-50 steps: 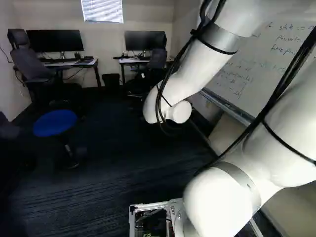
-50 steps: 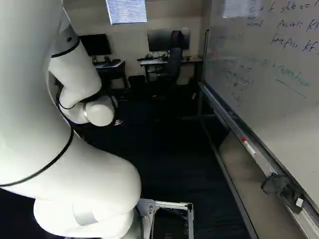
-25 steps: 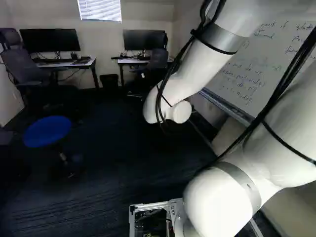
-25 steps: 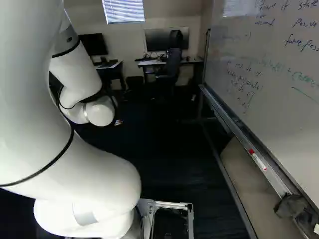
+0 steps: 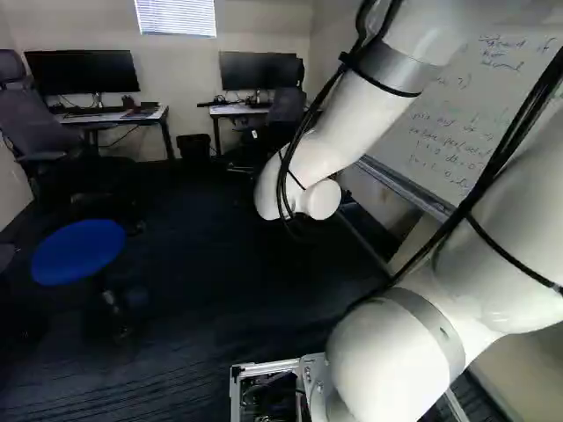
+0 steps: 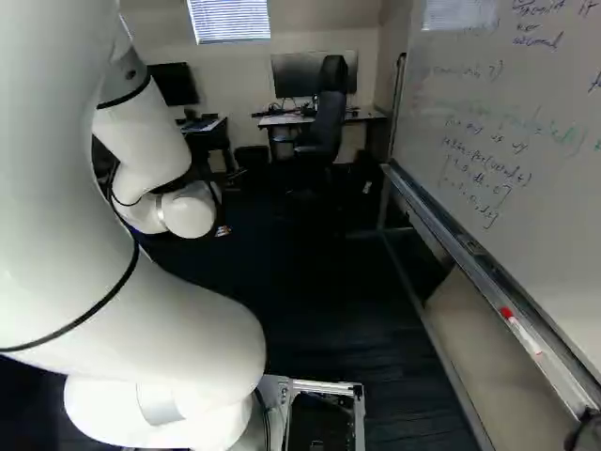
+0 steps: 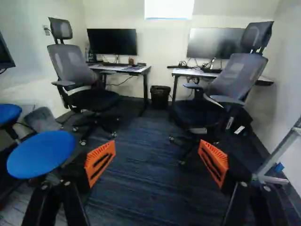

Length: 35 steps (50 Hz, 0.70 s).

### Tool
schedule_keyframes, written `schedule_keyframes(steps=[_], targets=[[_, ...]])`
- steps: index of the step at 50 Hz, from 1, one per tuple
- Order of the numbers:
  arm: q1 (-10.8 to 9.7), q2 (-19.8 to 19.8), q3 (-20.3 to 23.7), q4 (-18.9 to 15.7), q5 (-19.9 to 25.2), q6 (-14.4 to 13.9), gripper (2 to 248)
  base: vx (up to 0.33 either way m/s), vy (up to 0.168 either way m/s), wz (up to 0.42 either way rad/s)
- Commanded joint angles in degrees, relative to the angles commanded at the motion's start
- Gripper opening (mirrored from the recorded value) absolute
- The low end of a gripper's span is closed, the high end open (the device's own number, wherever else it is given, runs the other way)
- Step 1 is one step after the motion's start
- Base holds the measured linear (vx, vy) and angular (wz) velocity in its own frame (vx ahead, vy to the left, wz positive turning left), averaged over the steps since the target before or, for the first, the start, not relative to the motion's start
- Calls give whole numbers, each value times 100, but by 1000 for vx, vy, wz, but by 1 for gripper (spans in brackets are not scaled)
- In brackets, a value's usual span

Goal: Open the door and move inside

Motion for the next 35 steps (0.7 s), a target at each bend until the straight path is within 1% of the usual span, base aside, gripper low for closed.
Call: schedule_keyframes(steps=[11,35], targets=[[0,0,0,0,0,0,247,207,79,-10],[0,0,0,0,0,0,247,194,9,-9]])
